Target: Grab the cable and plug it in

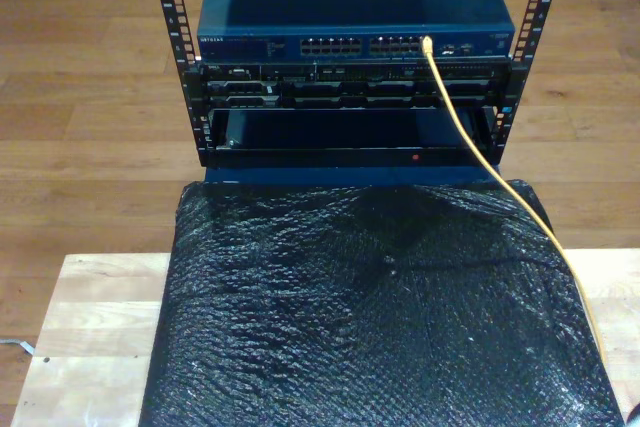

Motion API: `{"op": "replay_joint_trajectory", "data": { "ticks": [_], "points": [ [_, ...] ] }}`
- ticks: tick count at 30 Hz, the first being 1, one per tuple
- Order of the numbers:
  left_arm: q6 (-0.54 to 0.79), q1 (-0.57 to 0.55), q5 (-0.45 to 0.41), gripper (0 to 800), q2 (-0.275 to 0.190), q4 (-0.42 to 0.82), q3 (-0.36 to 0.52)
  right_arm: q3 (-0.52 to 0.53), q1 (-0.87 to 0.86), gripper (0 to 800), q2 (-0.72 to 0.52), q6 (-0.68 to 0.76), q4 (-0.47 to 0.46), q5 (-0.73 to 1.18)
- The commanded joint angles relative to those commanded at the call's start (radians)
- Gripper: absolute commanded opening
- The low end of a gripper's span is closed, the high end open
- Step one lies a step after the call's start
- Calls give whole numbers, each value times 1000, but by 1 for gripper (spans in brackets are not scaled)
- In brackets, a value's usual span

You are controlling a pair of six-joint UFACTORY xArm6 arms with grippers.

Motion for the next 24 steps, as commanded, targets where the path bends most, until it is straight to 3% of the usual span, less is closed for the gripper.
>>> {"op": "replay_joint_trajectory", "data": {
  "ticks": [12, 24],
  "points": [
    [0, 0, 0, 800, 0, 0, 0, 184, -84, 797, -54, -72, -41, -41],
    [0, 0, 0, 800, 0, 0, 0, 371, -95, 797, -35, -144, -58, -350]
  ]
}}
